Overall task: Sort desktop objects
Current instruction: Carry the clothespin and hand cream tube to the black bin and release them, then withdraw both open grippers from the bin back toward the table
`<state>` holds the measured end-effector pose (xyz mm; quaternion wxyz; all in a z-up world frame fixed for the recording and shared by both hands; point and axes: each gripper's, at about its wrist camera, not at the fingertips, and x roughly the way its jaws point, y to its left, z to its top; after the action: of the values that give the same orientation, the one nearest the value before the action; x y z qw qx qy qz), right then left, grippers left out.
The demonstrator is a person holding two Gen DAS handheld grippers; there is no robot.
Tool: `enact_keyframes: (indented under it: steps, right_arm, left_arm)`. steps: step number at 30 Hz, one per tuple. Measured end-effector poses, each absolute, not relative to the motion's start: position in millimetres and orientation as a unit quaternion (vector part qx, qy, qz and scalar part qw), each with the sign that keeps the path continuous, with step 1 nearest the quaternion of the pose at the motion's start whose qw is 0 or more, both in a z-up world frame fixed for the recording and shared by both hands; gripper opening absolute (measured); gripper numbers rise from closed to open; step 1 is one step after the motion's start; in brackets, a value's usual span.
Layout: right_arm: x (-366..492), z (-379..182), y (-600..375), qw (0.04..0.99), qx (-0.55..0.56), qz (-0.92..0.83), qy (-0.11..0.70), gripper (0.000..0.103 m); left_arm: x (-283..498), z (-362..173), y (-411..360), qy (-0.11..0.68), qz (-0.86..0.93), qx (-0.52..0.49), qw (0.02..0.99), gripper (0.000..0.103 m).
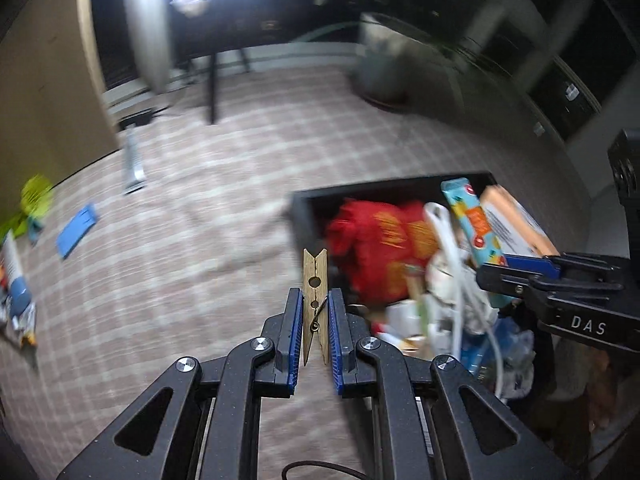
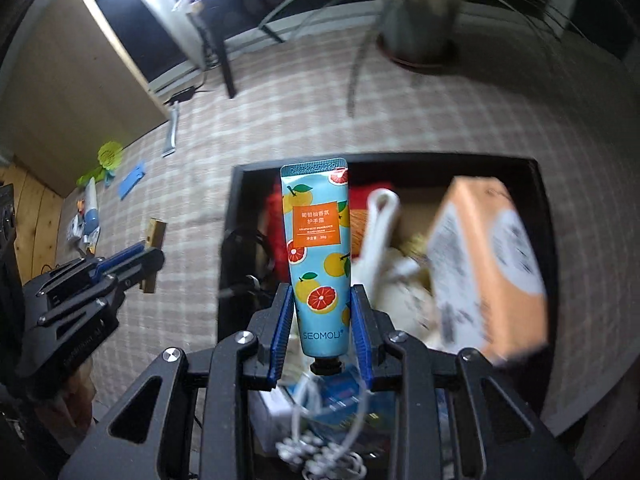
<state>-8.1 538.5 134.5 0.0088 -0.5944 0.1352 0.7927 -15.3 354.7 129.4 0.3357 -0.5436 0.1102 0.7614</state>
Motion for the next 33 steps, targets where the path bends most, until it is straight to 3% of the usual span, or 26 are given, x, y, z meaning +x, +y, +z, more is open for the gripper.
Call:
enact_keyframes:
  steps: [17,19,20,21,33]
  right_arm:
    - [22,131,564,0.033,-0.592,0.79,0.158,0.029]
    - [21,133,562,0.028,-0.593,0.791,0.15,0.031]
    - [21,135,561,0.032,-0.59,0.793,0.148,0.033]
    - [21,138,561,0.036,-0.588,0.795,0.146,0.035]
    - [-9,159,530,0.008,-0.577,0.807,0.129,0.035]
  left_arm:
    - [31,136,407,0.164,0.734,-0.525,0.398,0.012]
    - [33,136,409,0.166,0.726,-0.528,0.409,0.021]
    - [33,137,408,0.167,0.727,-0.528,0.406,0.04]
    - [32,139,406,0.165,0.733,-0.521,0.405,0.046]
    - [1,140,373,0.157,0.756,-0.516,0.371,0.044]
